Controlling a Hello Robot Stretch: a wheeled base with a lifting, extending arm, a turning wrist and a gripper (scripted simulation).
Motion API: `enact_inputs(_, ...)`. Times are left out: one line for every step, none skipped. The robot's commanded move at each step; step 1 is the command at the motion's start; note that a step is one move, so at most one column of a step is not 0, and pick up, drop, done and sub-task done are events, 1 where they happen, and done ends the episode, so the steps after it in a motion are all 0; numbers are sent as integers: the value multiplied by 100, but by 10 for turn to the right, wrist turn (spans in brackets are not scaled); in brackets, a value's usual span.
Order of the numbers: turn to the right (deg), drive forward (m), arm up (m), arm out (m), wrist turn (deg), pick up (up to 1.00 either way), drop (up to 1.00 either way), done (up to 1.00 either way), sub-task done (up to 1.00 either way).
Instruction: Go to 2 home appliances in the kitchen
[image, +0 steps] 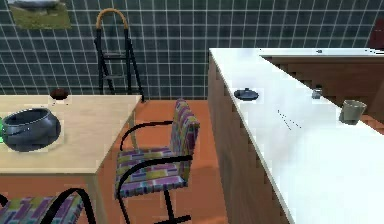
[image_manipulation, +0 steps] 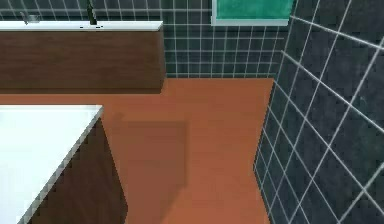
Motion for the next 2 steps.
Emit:
enact_inputs(0,15,0,0,0,0,0,0,0)
enact_inputs(450,0,0,0,0,0,0,0,0)
